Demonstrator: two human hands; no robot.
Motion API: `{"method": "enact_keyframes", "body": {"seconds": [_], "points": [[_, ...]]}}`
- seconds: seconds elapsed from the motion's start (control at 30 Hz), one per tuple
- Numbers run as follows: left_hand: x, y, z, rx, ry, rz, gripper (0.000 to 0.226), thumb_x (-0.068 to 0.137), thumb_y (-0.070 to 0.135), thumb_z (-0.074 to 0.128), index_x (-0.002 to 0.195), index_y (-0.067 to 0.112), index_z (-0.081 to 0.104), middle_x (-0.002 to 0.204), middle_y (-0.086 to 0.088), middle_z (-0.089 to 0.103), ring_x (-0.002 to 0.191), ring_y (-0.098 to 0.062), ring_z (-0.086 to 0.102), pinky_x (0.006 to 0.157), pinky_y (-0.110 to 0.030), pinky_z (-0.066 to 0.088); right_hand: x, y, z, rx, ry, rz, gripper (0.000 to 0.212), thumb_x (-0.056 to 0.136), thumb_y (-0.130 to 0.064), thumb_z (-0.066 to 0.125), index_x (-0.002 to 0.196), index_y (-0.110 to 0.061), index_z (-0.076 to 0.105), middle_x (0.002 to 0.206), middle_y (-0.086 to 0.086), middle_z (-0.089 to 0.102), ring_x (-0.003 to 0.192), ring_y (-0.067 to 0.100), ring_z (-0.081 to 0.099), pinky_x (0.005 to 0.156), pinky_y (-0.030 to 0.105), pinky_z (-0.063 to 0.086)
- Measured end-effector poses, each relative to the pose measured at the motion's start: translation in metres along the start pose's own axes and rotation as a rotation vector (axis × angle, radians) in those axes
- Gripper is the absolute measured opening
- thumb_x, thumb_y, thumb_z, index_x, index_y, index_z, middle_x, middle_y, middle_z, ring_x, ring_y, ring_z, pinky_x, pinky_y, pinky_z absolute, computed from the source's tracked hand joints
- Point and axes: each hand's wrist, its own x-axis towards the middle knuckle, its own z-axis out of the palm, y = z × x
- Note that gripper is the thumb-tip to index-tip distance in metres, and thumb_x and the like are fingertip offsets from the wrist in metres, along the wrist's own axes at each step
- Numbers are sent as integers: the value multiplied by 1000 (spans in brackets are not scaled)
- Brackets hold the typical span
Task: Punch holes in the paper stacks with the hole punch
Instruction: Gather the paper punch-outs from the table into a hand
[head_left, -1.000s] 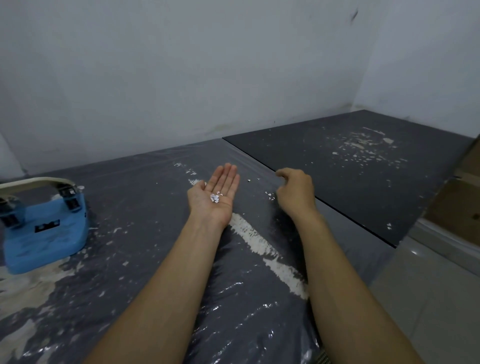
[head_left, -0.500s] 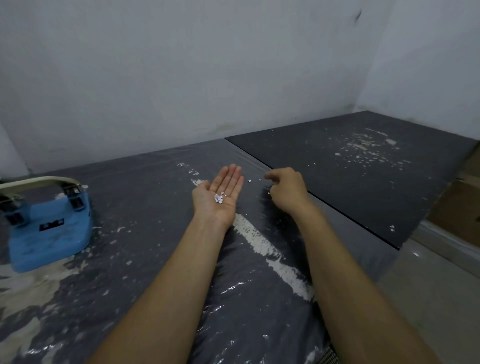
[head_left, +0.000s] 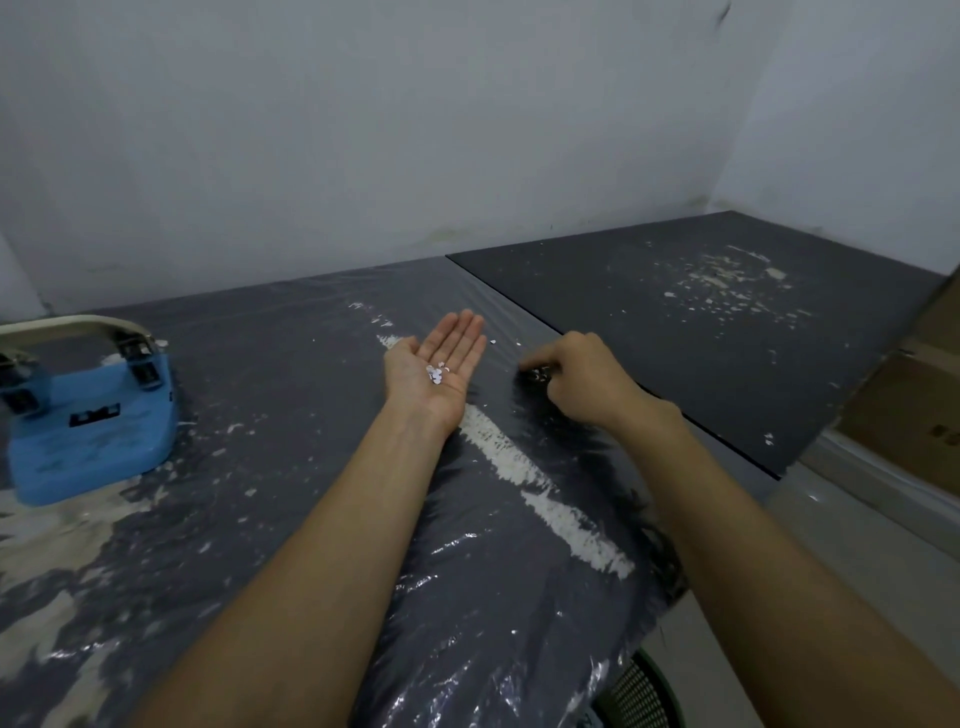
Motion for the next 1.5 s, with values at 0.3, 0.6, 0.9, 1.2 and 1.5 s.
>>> {"method": "enact_keyframes", "body": {"seconds": [0.3,0.6,0.9,1.2,1.5], "points": [[0,-1,1,8,2,2,52,108,22,23,108,-11,63,105,-29,72,107,-40,69,102,-49,52,-8,-10,15,-87,118,105,37,84,9,59,108,-11,77,103,13,74,97,33,67,85,38,57],[3,-2,-1,26,-9,8,52,108,22,22,105,-11,63,97,-28,73,105,-39,69,102,-48,51,24,7,11,50,188,155,50,80,16,60,122,-9,70,123,12,69,115,24,64,105,33,48],[3,-1,-1,29,-15,7,52,108,22,23,108,-11,63,105,-29,72,109,-40,68,102,-48,51,14,-1,11,-104,6,-87,58,78,12,54,123,-20,71,122,7,71,112,26,64,100,35,50],[1,-2,0,33,-10,3,53,109,23,22,112,-11,62,109,-28,71,110,-39,68,101,-47,52,-4,13,-6,29,147,102,42,79,16,60,115,-3,73,109,15,73,98,24,69,95,36,55],[0,-1,-1,34,-17,9,52,109,23,22,109,-10,62,102,-28,73,110,-39,68,101,-47,52,0,-17,22,4,179,-1,30,82,11,66,104,-6,77,102,9,76,95,20,70,85,19,50]]}}
